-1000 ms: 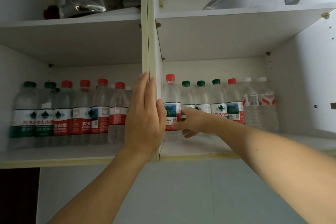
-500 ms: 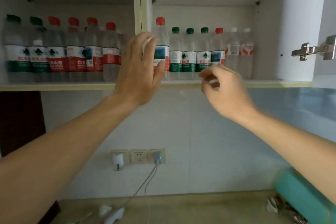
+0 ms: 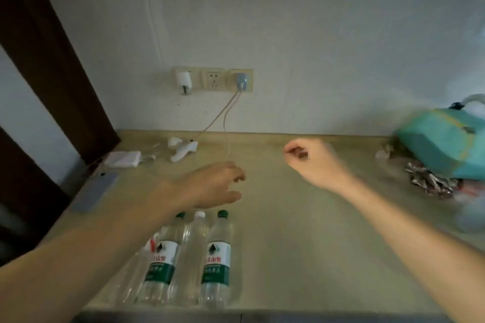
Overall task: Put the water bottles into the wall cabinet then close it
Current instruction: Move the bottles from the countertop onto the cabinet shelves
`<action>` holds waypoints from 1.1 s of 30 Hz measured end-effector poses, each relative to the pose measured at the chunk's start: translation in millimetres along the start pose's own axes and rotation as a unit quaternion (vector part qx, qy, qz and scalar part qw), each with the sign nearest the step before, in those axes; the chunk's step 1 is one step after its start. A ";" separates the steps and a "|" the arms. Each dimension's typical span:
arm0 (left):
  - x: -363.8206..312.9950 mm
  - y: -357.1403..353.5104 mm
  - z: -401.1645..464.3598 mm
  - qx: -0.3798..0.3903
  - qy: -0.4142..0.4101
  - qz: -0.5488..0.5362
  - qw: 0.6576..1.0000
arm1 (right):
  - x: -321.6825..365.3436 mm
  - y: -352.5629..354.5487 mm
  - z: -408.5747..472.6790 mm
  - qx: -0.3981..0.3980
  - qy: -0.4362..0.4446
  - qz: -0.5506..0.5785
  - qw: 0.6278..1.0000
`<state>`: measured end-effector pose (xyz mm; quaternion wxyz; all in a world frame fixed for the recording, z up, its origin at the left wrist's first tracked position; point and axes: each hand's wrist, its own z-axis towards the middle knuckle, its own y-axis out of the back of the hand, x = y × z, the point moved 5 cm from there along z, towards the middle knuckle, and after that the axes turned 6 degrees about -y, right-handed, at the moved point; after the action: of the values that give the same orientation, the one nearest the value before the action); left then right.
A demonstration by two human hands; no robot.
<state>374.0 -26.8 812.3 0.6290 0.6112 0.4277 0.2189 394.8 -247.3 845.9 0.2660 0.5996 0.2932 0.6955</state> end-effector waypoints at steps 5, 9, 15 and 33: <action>72.8 -95.4 -40.4 0.104 0.143 -0.039 0.984 | -31.7 -120.1 -17.0 0.188 -0.083 0.013 0.979; 93.9 -153.6 -78.0 0.202 0.185 0.015 0.962 | -49.1 -198.1 -37.3 0.288 -0.197 0.022 0.937; 98.1 -177.2 -94.6 0.166 0.144 0.056 0.974 | -53.9 -266.3 -61.7 0.347 -0.304 0.065 0.885; 37.5 -207.0 -47.3 0.037 0.155 -0.108 0.981 | -110.9 -219.5 -56.2 0.285 -0.298 0.050 0.910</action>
<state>304.8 -1.9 609.7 0.5519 0.5430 0.5911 0.2262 358.8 -181.6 605.0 0.1235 0.8431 0.3555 0.3842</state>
